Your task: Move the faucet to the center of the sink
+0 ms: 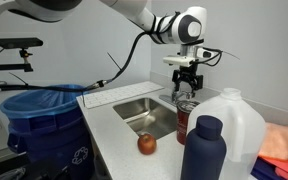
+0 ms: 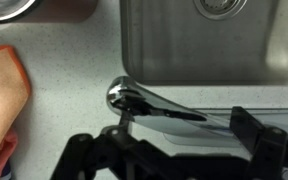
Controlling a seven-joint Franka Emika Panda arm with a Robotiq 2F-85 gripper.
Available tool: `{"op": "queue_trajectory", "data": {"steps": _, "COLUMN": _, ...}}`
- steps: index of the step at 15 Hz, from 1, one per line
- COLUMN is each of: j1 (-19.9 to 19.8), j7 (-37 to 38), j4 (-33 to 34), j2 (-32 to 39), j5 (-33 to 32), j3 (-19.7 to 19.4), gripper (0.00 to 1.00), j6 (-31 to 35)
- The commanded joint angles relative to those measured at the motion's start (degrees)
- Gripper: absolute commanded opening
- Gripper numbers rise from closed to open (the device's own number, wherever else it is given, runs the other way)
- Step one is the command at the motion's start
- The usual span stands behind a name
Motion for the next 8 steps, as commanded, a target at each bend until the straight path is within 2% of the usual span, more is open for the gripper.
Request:
{"op": "queue_trajectory", "data": {"steps": 1, "j1": 0.3, "j7": -2.1, "j4": -4.3, "j2": -3.9, "j5": 1.1, "j3": 1.8, "gripper": 1.0, "j6": -3.2}}
{"op": "queue_trajectory", "data": {"steps": 8, "j1": 1.9, "j7": -5.0, "j4": -9.3, "j2": -7.7, "j5": 1.7, "j3": 4.5, "gripper": 1.0, "j6": -2.5}}
